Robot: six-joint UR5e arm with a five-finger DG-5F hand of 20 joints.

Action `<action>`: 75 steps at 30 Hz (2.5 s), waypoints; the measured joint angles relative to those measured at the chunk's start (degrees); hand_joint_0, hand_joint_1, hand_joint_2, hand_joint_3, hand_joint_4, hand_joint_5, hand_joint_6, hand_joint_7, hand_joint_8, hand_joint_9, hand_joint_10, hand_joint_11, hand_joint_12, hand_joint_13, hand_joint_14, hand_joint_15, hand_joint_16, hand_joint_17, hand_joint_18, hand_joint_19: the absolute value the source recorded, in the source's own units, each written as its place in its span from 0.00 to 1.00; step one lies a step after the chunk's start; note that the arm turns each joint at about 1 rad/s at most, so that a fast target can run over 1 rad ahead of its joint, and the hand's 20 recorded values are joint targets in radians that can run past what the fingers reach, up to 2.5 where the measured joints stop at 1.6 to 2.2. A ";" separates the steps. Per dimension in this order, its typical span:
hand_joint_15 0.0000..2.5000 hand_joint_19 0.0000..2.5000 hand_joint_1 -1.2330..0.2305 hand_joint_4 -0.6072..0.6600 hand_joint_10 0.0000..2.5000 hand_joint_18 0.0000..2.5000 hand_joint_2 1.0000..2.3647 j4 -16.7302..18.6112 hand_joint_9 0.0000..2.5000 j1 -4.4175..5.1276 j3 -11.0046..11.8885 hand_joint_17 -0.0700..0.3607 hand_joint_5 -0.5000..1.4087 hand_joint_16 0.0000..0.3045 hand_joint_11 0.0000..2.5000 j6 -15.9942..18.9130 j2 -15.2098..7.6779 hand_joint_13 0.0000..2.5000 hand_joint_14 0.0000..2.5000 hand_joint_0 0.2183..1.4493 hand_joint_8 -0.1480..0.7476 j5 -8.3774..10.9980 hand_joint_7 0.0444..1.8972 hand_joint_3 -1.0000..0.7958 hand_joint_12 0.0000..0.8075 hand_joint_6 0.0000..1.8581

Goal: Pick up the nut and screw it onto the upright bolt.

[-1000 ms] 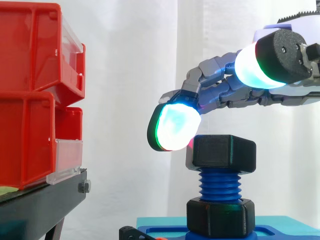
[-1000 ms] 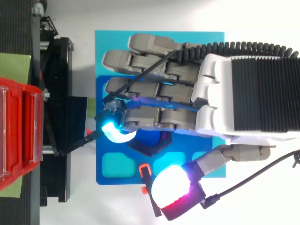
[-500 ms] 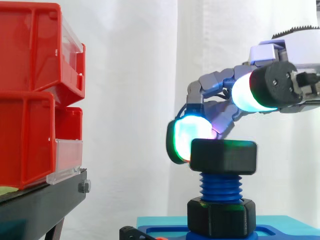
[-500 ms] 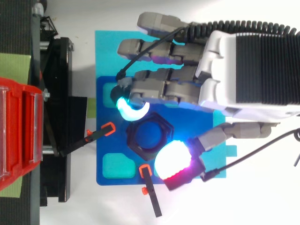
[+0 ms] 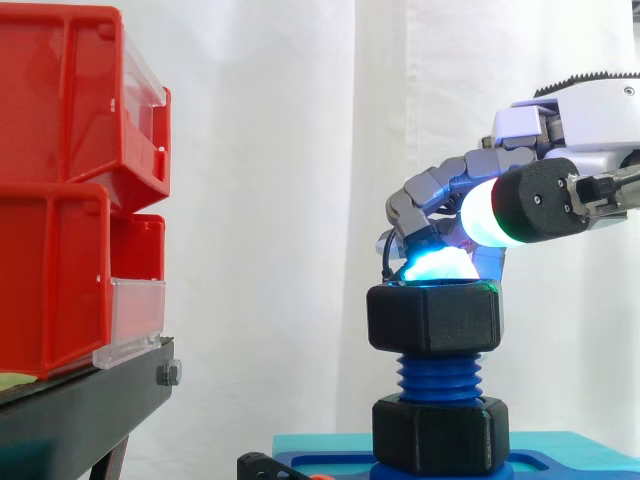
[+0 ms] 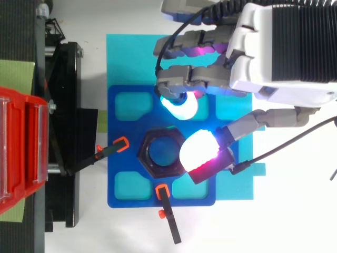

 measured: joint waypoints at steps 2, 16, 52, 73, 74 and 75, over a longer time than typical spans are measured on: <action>0.00 0.00 0.58 0.59 0.00 0.06 0.00 0.03 0.47 -0.17 0.01 0.25 0.26 0.05 0.00 0.01 0.00 0.23 0.00 0.27 0.33 -0.15 0.58 0.28 0.24 0.27; 0.00 0.00 0.62 0.60 0.00 0.00 0.00 -1.95 0.23 -1.67 0.02 0.33 0.18 0.11 0.00 0.05 0.10 0.09 0.00 0.22 0.36 -1.15 0.34 0.28 0.34 0.27; 0.00 0.00 0.76 0.59 0.00 0.00 0.00 3.14 0.11 3.75 0.87 0.40 0.18 0.15 0.00 2.29 -0.02 0.00 0.00 0.20 0.38 -0.56 0.35 0.28 0.40 0.27; 0.00 0.00 0.75 0.61 0.00 0.00 0.00 3.14 0.14 4.83 0.83 0.40 0.19 0.15 0.00 2.31 -0.22 0.01 0.00 0.21 0.39 2.53 0.37 0.28 0.40 0.27; 0.00 0.00 0.75 0.61 0.00 0.00 0.00 3.14 0.14 4.87 0.82 0.40 0.19 0.15 0.00 2.33 -0.25 0.01 0.00 0.21 0.39 2.62 0.37 0.28 0.40 0.27; 0.00 0.00 0.75 0.61 0.00 0.00 0.00 3.13 0.14 4.91 0.83 0.40 0.19 0.15 0.00 2.31 -0.26 0.01 0.00 0.21 0.39 2.67 0.37 0.28 0.40 0.27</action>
